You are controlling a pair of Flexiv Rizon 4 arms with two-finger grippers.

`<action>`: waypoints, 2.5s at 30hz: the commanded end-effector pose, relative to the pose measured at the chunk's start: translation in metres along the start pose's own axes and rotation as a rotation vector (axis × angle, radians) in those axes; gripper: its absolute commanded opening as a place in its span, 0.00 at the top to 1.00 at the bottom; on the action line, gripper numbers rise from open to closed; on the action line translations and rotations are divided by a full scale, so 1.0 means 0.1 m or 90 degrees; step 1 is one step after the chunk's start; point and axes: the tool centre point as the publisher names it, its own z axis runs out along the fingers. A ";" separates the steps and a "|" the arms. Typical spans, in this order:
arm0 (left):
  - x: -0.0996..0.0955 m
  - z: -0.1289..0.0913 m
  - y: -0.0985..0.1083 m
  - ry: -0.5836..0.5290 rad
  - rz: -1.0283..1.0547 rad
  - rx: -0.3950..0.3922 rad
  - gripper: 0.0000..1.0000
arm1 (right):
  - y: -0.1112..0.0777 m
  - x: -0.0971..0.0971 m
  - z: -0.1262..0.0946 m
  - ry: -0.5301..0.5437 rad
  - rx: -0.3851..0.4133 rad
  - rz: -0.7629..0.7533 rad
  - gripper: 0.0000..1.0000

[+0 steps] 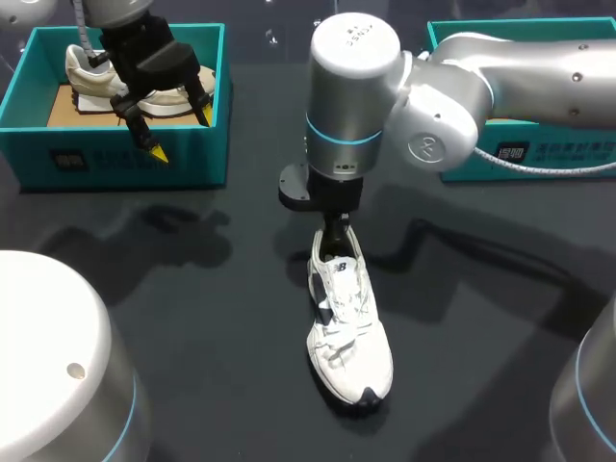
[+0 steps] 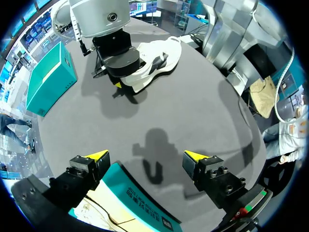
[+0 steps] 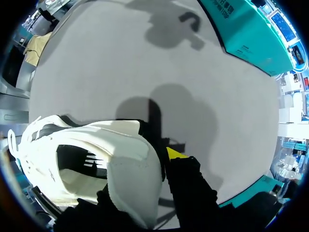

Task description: Take the shoe out of the shoebox, open the shoe tongue, remove and reinsert the insole, then place the shoe into the shoebox

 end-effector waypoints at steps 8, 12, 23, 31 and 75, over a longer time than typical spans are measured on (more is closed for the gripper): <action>0.00 0.00 0.00 0.001 0.000 -0.001 0.00 | -0.17 0.00 -0.78 -0.033 0.038 0.020 1.00; 0.00 0.00 0.00 0.001 0.000 -0.001 0.00 | -0.22 -0.02 -1.03 -0.044 0.054 0.026 1.00; 0.00 0.00 0.00 0.001 0.000 -0.001 0.00 | -0.47 -0.08 -1.86 -0.081 0.116 0.055 1.00; 0.00 0.00 0.00 0.001 0.000 -0.001 0.00 | -0.52 -0.15 -2.16 -0.098 0.150 0.062 1.00; 0.00 0.00 0.00 0.001 0.000 -0.001 0.00 | -2.32 -1.58 -3.27 -0.087 0.227 0.063 1.00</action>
